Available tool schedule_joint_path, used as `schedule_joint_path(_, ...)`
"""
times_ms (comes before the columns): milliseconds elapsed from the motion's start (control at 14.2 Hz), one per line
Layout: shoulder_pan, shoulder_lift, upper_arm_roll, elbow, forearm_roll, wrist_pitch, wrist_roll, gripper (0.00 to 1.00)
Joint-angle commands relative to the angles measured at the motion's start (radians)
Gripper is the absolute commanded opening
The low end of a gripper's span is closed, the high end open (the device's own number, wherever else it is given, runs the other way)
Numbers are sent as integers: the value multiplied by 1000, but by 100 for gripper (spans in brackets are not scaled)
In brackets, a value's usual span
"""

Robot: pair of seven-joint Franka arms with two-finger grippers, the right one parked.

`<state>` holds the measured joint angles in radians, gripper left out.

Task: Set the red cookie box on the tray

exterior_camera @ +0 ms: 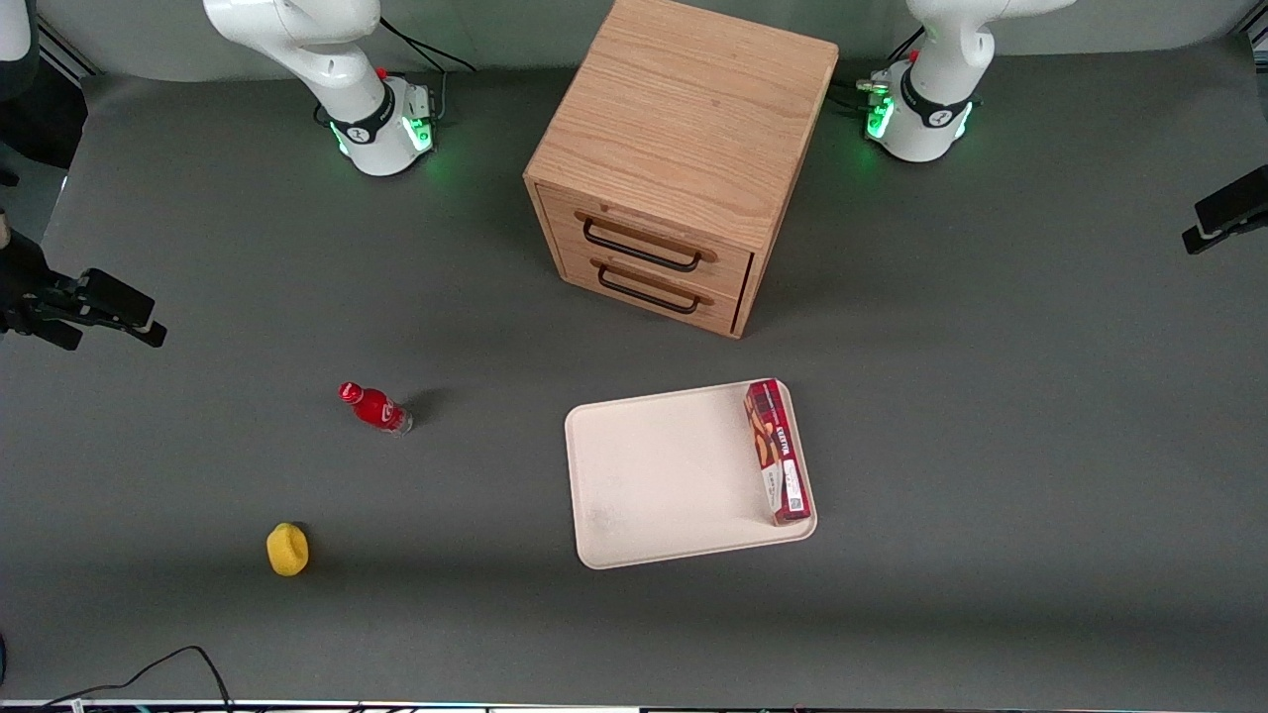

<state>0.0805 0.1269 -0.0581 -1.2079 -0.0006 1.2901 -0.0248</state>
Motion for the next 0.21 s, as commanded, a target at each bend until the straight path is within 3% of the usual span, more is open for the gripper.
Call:
schedule_joint_path(0,-4,-4,8,-10,7,9,5,100)
schedule_joint_path(141,-4,0,8,-10,10,12,8,100)
